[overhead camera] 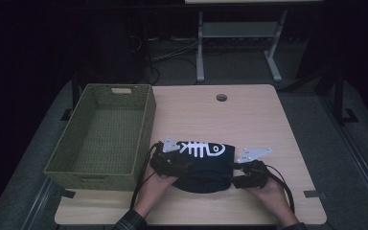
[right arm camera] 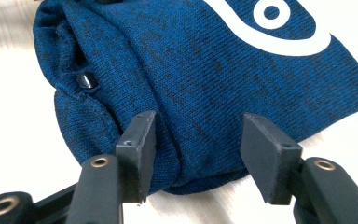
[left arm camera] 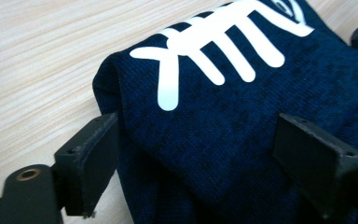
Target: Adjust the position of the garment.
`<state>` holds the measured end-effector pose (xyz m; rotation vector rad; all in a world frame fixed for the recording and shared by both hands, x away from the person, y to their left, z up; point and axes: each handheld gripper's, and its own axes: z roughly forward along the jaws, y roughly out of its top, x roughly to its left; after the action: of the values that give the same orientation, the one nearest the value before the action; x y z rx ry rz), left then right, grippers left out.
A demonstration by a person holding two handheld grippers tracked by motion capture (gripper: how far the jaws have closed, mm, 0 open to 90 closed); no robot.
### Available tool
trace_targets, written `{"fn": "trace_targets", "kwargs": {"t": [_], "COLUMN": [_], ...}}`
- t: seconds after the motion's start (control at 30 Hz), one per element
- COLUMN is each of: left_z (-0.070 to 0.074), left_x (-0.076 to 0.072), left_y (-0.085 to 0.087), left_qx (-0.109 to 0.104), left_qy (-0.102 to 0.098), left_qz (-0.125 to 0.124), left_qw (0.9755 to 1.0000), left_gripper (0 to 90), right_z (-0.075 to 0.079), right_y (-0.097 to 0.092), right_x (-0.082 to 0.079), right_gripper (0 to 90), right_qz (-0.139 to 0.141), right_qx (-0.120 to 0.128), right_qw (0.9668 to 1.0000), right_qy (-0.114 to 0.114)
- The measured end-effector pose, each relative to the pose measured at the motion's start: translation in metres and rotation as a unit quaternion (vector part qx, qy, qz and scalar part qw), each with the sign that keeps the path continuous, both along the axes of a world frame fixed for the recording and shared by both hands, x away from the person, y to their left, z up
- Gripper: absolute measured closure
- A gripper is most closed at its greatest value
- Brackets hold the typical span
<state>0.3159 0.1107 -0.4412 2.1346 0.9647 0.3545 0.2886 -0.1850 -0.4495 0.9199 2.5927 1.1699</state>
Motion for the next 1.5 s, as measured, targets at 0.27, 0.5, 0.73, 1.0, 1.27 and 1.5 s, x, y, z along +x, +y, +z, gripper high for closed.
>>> {"fn": "trace_targets", "kwargs": {"t": [0.27, 0.5, 0.73, 1.0, 1.27, 1.5], "left_z": [-0.013, -0.019, -0.023, -0.027, -0.024, -0.023], "left_x": [0.007, 0.010, 0.013, 0.014, 0.013, 0.015], "left_y": [0.004, 0.003, 0.005, 0.006, 0.005, 0.005], "left_qx": [0.004, 0.001, -0.002, -0.013, -0.021, -0.037], "left_qy": [0.012, 0.032, 0.048, 0.061, 0.068, 0.086], "left_qz": [0.016, 0.013, 0.013, 0.015, -0.014, -0.038], "left_qw": [0.9998, 0.9994, 0.9988, 0.9980, 0.9974, 0.9949], "left_gripper": [12.7, 12.7, 12.7, 12.8, 33.9, 58.7], "right_z": [-0.001, -0.002, -0.002, -0.003, -0.003, 0.001], "right_y": [-0.002, -0.003, -0.003, -0.003, -0.003, -0.006], "right_x": [0.000, -0.001, -0.001, -0.003, -0.003, -0.004], "right_gripper": [44.8, 44.8, 44.4, 43.6, 39.0, 28.1], "right_qz": [-0.001, 0.000, 0.001, -0.003, -0.008, -0.025], "right_qx": [0.003, 0.005, 0.004, 0.006, 0.008, 0.018], "right_qw": [1.0000, 1.0000, 1.0000, 1.0000, 0.9999, 0.9995], "right_qy": [0.002, 0.000, 0.000, -0.002, -0.003, -0.003]}}
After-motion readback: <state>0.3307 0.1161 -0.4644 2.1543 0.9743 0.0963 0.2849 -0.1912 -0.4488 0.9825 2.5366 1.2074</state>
